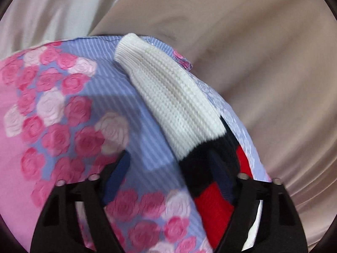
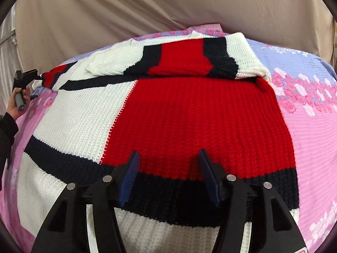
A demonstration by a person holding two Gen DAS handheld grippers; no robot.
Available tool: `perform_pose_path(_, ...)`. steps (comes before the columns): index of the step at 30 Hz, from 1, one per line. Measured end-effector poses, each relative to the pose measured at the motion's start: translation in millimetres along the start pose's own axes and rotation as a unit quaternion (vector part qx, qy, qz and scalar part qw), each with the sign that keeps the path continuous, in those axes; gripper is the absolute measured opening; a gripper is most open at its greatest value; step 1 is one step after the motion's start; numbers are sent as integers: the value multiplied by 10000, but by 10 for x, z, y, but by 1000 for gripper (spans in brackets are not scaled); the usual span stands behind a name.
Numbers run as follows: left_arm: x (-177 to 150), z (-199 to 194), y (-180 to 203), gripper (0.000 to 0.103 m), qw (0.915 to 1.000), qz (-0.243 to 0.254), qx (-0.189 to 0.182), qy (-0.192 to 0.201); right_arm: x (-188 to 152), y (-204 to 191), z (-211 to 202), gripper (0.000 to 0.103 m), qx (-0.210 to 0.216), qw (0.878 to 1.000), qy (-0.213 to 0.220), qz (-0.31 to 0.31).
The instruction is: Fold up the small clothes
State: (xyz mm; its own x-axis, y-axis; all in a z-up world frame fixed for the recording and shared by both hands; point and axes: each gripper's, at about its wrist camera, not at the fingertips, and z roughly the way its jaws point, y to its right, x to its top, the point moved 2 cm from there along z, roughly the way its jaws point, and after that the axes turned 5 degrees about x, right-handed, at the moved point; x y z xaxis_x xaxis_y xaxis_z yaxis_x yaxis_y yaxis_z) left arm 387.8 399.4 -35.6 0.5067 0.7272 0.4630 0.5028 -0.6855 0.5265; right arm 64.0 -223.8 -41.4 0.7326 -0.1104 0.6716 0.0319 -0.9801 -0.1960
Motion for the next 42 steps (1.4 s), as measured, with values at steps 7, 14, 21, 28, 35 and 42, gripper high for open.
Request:
perform_pose_path(7,119,-294,318,4,9977,495,-425,199,-17,-16,-7,58,-56,10000,30,-36)
perform_pose_path(14,-426,-1539,1510,4,9629,2201,-1197,997,-11,16,-23,59,62,9999,87,108)
perform_pose_path(21,-1357,-1896,2284,4,9280,3265,-1710,552,-13,76,-59,59,249,9990,185,312)
perform_pose_path(28,-3146,-1410,2859,34,8694,4561,-1745,-748,-1,112,-105,65,298,9982,290,431)
perform_pose_path(35,-3002,-1432,2022,58,9012,4029,-1382,-806,94,119,-235,66,228,9988,401,167)
perform_pose_path(42,-2254,-1571,1121,72,9306,3661,-8,29,829,-861,-116,76,88,9740,800,-2116)
